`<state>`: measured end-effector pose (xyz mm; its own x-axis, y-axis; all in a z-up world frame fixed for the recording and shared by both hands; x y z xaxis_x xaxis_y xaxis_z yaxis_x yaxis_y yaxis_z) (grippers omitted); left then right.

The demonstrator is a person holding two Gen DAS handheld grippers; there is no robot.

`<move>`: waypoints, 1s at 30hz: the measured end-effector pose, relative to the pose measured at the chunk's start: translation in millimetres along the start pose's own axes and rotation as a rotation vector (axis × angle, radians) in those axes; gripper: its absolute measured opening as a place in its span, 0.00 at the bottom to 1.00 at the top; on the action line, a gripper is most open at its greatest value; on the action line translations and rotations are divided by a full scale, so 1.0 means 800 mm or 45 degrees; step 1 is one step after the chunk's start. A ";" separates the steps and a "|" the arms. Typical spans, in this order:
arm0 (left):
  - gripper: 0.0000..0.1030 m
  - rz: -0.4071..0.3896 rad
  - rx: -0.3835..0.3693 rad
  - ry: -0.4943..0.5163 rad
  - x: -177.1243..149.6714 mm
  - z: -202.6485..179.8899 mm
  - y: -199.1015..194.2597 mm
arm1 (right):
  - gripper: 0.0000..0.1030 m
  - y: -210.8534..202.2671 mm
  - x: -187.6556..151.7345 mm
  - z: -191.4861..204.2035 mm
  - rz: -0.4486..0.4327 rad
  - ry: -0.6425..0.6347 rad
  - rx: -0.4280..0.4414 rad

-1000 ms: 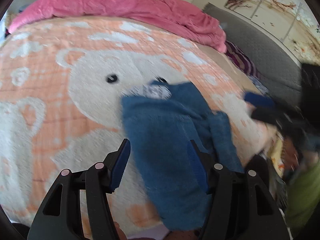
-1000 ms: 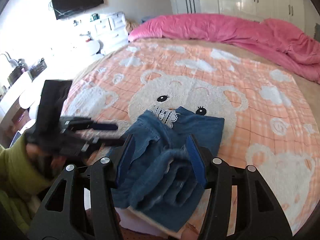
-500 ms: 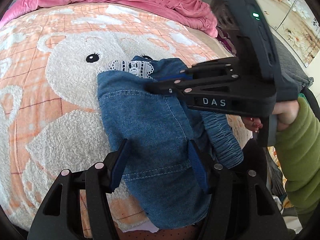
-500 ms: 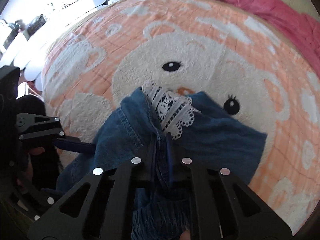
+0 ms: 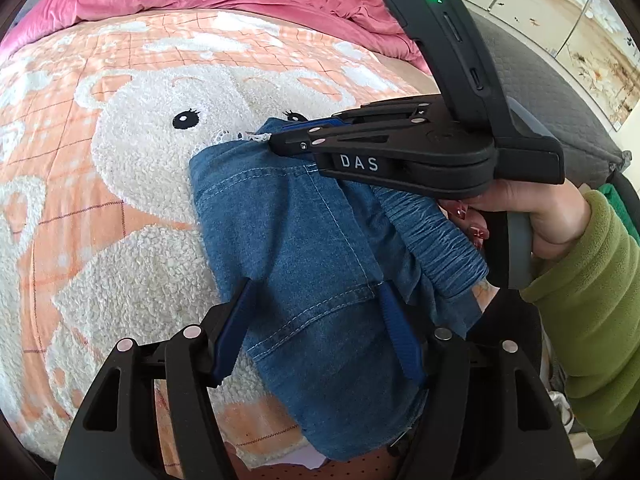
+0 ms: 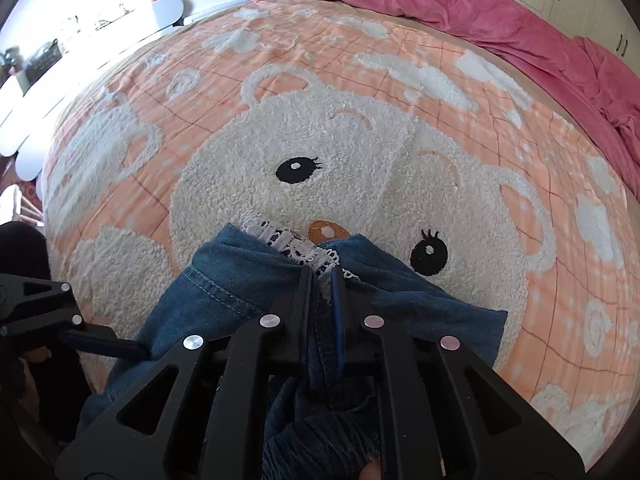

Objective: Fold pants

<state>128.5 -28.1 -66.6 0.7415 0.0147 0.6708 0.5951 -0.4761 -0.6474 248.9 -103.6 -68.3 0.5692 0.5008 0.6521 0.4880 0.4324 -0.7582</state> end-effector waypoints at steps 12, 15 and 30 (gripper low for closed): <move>0.64 0.002 0.006 0.014 -0.005 -0.014 0.003 | 0.33 -0.094 0.003 -0.043 -0.241 0.308 0.000; 0.64 -0.001 0.013 0.018 -0.006 -0.014 0.002 | 0.38 -0.126 -0.002 -0.043 -0.312 0.329 -0.008; 0.75 -0.092 0.093 0.083 -0.016 -0.044 -0.044 | 0.72 -0.241 -0.061 -0.019 -0.535 0.303 -0.172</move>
Point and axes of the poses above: each gripper's, at about its wrist camera, not at the fingertips, and y roughly the way its jaws point, z to its left, x to its top, the point moved 3 cm from there along y, roughly the way its jaws point, and after that the axes turned 11 degrees about -z, right-handed, at the moved point
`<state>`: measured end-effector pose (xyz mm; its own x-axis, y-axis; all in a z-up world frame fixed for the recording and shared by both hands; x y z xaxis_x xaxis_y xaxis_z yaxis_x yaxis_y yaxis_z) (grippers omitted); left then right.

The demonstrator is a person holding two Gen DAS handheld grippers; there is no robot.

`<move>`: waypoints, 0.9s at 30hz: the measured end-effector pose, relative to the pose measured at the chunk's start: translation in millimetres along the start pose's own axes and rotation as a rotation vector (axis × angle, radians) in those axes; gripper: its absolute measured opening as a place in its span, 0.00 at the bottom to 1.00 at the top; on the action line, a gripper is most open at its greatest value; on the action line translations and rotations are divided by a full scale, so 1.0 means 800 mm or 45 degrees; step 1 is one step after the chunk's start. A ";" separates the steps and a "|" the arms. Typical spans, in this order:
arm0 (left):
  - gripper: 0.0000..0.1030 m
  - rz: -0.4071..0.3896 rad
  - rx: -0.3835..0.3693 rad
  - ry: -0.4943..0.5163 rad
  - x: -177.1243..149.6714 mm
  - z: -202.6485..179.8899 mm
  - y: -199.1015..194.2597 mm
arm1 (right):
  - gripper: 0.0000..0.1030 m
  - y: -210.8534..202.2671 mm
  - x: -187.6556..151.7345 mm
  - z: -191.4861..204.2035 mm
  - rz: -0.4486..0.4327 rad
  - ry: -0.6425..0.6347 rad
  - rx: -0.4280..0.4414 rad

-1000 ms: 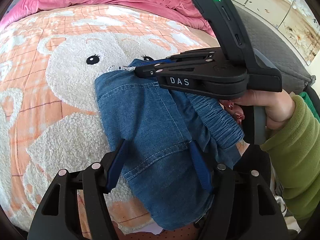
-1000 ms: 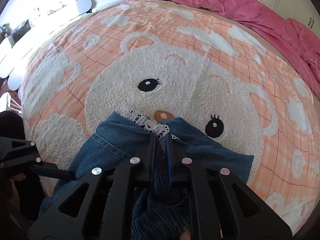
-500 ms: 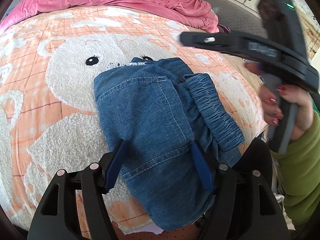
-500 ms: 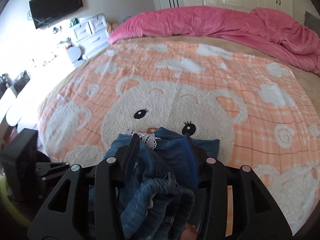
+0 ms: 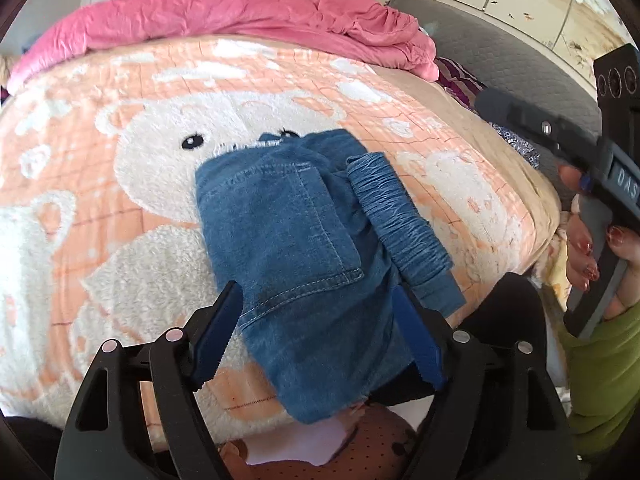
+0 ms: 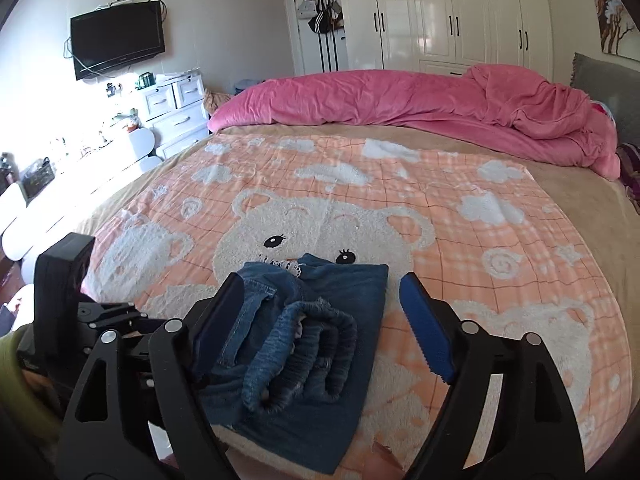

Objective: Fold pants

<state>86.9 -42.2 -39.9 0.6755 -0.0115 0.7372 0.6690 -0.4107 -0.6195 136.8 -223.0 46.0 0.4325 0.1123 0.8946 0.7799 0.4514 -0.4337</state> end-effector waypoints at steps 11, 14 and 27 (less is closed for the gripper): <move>0.89 -0.081 0.111 0.031 0.006 -0.006 -0.034 | 0.86 -0.020 -0.034 0.005 0.013 0.001 -0.043; 0.89 -0.076 0.132 0.006 0.004 -0.001 -0.034 | 0.86 -0.023 -0.040 0.000 0.018 0.024 -0.040; 0.89 -0.060 0.176 -0.204 -0.007 0.054 0.004 | 0.76 0.007 -0.083 -0.046 0.160 0.224 -0.083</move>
Point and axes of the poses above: each gripper's, at about its wrist camera, not at the fingertips, and y roughly the way its jaws point, z to its left, x to its top, the point moved 3 cm from there along y, roughly the way its jaws point, and after that the axes turned 11 degrees about -z, right-handed, at the moved point
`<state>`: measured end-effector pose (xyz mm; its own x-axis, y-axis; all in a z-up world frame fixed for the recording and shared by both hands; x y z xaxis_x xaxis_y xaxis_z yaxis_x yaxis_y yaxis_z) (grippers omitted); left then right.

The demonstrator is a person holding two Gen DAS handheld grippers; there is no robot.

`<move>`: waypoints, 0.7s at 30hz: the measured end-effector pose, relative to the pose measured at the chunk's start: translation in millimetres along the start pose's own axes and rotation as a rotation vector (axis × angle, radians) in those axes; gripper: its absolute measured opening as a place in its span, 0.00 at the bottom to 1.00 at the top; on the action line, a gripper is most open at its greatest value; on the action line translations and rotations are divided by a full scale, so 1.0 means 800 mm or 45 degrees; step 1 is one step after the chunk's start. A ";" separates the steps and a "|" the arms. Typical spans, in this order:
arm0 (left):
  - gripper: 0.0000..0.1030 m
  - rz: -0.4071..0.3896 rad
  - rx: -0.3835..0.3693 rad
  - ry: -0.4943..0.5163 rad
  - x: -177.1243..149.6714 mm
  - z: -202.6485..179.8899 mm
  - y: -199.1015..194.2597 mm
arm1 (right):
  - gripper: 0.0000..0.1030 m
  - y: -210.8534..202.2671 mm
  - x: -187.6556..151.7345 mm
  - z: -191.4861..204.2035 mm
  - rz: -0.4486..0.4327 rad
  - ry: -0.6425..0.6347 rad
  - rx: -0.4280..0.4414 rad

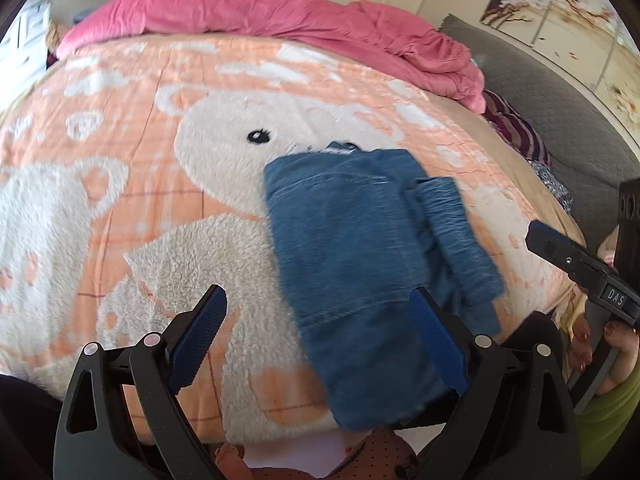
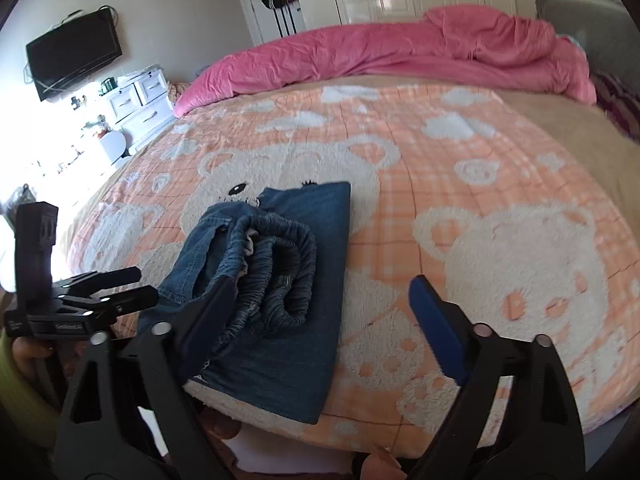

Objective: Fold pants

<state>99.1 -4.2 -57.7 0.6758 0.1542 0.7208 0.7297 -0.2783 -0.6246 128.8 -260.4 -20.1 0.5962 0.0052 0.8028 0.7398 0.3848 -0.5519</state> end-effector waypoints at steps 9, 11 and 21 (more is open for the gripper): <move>0.89 0.042 -0.094 -0.139 0.004 0.005 0.033 | 0.56 0.063 -0.018 -0.021 0.159 0.195 0.106; 0.88 0.050 -0.082 -0.119 0.002 0.001 0.041 | 0.53 0.078 -0.022 -0.025 0.197 0.227 0.130; 0.88 0.028 -0.039 -0.090 0.004 -0.015 0.065 | 0.31 0.119 -0.028 -0.028 0.225 0.318 0.276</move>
Point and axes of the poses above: each gripper's, at about its wrist camera, not at the fingertips, and y roughly the way its jaws point, z to its left, x to its top, the point moved 3 cm from there along y, roughly the way its jaws point, and after that the axes turned 11 degrees about -z, right-handed, at the moved point
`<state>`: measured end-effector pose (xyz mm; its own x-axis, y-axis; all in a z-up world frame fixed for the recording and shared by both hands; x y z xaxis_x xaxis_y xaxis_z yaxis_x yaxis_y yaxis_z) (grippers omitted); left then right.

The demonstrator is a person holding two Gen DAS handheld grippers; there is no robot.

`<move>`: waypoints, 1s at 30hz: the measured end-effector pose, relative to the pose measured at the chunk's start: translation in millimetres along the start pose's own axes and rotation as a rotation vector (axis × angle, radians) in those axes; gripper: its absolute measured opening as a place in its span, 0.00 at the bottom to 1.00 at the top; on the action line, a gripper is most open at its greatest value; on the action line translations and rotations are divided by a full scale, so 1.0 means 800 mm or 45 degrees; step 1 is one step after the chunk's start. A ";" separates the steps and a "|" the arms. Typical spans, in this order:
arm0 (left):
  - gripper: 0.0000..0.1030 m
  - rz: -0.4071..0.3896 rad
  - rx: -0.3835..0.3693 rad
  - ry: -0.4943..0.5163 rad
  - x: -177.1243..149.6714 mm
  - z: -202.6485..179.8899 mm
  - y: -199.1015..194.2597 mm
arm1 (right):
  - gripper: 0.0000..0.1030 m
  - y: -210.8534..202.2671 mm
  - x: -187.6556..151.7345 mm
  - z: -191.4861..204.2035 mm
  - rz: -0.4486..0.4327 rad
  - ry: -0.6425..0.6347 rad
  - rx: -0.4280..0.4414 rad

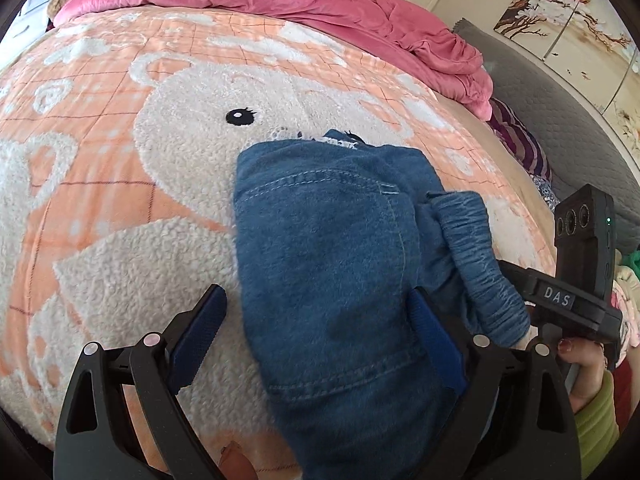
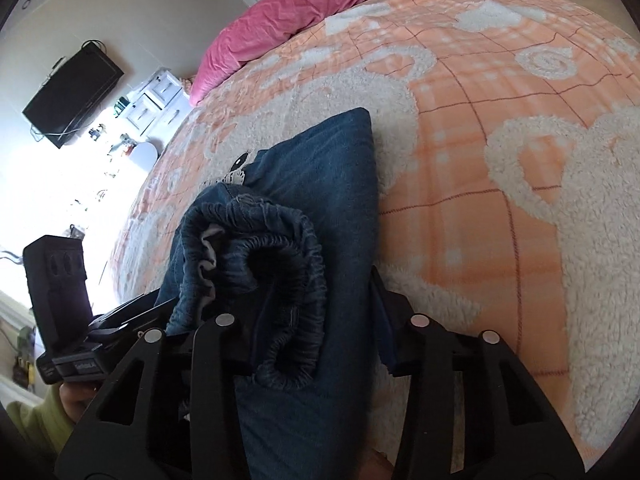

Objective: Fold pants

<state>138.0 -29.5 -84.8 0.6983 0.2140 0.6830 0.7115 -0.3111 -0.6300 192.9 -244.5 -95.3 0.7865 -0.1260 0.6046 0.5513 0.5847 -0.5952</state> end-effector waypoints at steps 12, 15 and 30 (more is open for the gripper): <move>0.28 -0.097 0.092 0.163 0.005 -0.034 -0.026 | 0.10 -0.035 -0.010 0.056 -0.183 -0.205 -0.073; 0.27 -0.116 0.087 0.198 0.013 -0.045 -0.035 | 0.07 -0.044 -0.001 0.076 -0.221 -0.262 -0.074; 0.27 -0.187 0.116 0.122 0.119 -0.016 0.002 | 0.07 0.021 0.101 0.106 -0.259 -0.413 -0.125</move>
<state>204.9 -21.2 -15.9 0.5790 0.1604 0.7994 0.8123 -0.1972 -0.5489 242.1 -177.0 -11.5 0.5383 0.0374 0.8419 0.7232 0.4924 -0.4843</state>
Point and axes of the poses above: each gripper's, at about its wrist camera, not at the fingertips, and y roughly the way its jaws point, z to its left, x to its top, the point moved 3 cm from there along y, roughly the way its jaws point, and after that the axes turned 11 degrees about -z, right-handed, at the moved point
